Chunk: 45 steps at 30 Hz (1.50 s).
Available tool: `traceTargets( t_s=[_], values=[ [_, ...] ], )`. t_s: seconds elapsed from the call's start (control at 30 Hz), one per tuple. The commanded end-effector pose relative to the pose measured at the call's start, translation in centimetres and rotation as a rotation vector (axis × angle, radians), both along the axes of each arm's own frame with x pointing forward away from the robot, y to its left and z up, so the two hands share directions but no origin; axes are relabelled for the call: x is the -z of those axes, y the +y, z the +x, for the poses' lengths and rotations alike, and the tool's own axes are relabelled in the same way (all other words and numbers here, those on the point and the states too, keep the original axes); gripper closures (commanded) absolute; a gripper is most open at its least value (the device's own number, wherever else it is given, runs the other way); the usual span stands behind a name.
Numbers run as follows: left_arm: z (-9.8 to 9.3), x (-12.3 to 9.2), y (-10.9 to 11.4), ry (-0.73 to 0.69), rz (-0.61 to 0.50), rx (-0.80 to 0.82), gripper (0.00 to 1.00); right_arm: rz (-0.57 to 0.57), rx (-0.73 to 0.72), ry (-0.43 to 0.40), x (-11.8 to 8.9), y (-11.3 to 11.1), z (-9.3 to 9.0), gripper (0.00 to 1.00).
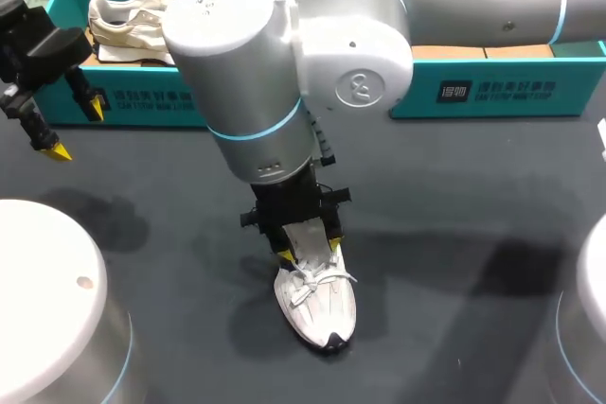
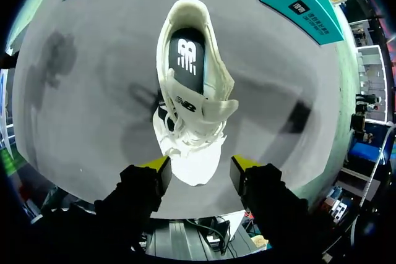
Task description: Take the shoe out of the shoebox, open the shoe tongue, remove and reinsert the insole, then place the shoe into the shoebox
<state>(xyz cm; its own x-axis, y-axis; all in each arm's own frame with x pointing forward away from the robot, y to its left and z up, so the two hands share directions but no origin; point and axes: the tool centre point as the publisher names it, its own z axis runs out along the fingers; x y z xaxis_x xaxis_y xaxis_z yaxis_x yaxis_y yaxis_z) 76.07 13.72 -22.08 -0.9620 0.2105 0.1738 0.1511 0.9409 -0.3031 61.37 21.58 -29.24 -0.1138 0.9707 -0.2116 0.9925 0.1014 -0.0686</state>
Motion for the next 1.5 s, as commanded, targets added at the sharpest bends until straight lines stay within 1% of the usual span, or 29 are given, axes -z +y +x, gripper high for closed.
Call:
traceTargets(
  t_s=[0.03,0.2,0.37,0.47,0.63,0.73,0.77,0.83,1.07,1.13,1.27,1.33,1.4,1.5],
  values=[
    [-0.1,0.0,0.1,-0.002,0.003,0.001,0.00,-0.024,0.073,-0.050,0.0,0.7,-1.3,0.63],
    [-0.1,0.0,0.1,-0.002,0.003,0.001,0.00,-0.013,0.076,-0.051,0.4,0.5,-1.3,0.62],
    [-0.1,0.0,0.1,-0.002,0.003,0.001,0.00,0.002,0.077,-0.038,1.3,0.2,-0.5,0.61],
    [-0.1,0.0,0.1,-0.002,0.003,0.001,0.00,0.015,0.058,-0.035,1.8,0.4,0.2,0.60],
    [-0.1,0.0,0.1,-0.002,0.003,0.001,0.00,0.032,0.013,-0.035,3.0,0.8,2.3,0.62],
    [-0.1,0.0,0.1,-0.002,0.003,0.001,0.00,0.027,0.018,-0.029,3.6,0.6,3.2,0.63],
    [-0.1,0.0,0.1,-0.002,0.003,0.001,0.00,0.037,0.013,-0.028,3.8,0.5,3.5,0.66],
    [-0.1,0.0,0.1,-0.002,0.003,0.001,0.00,0.047,0.010,-0.017,4.3,0.4,4.1,0.69],
    [-0.1,0.0,0.1,-0.002,0.003,0.001,0.00,0.087,-0.002,0.017,6.5,-0.2,6.0,0.70],
    [-0.1,0.0,0.1,-0.002,0.003,0.001,0.00,0.091,-0.013,0.012,6.2,0.0,6.0,0.69],
    [-0.1,0.0,0.1,-0.002,0.003,0.001,0.00,0.052,-0.017,-0.040,4.2,-0.2,5.3,0.70],
    [-0.1,0.0,0.1,-0.002,0.003,0.001,0.00,0.040,-0.028,-0.052,3.7,0.0,5.2,0.70],
    [-0.1,0.0,0.1,-0.002,0.003,0.001,0.00,0.040,-0.039,-0.051,3.9,0.0,5.4,0.69],
    [-0.1,0.0,0.1,-0.002,0.003,0.001,0.00,0.068,-0.057,-0.030,5.3,0.0,6.0,0.70]
  ],
)
